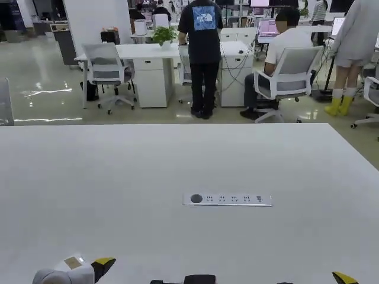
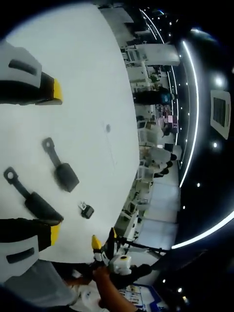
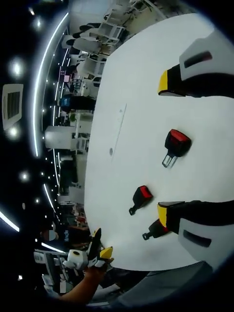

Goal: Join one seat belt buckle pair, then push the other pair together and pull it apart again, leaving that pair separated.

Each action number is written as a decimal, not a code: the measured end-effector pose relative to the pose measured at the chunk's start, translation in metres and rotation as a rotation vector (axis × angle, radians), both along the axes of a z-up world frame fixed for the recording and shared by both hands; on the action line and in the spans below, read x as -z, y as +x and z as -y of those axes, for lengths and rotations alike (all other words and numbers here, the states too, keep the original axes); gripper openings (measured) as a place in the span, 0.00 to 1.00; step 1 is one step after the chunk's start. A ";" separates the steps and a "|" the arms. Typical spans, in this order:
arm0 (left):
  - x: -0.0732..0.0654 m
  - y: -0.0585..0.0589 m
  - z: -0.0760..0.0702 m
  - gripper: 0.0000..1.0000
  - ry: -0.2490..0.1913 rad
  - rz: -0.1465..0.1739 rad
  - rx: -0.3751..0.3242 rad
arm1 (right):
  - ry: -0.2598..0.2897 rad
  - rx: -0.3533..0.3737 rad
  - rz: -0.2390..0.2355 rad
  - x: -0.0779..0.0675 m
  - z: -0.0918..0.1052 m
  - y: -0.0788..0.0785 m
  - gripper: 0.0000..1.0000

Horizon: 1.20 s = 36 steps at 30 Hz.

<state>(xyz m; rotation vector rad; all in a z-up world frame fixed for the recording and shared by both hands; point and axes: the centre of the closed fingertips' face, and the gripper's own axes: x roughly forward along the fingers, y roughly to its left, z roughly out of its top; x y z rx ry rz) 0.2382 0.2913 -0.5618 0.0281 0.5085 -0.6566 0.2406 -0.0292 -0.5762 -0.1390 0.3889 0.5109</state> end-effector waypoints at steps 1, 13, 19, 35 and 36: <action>-0.002 -0.003 -0.002 1.00 -0.007 0.008 -0.005 | -0.007 0.003 0.010 0.000 0.001 -0.002 0.90; -0.021 -0.038 -0.032 1.00 -0.044 0.052 -0.075 | 0.005 0.049 0.011 0.001 0.010 -0.038 0.92; -0.025 -0.054 -0.038 1.00 -0.051 0.061 -0.077 | 0.007 0.064 0.026 -0.005 0.013 -0.052 0.93; -0.031 -0.080 -0.049 1.00 -0.043 0.082 -0.071 | 0.000 0.079 0.035 -0.009 0.018 -0.081 0.94; -0.031 -0.081 -0.048 1.00 -0.043 0.082 -0.068 | 0.001 0.078 0.034 -0.009 0.019 -0.082 0.94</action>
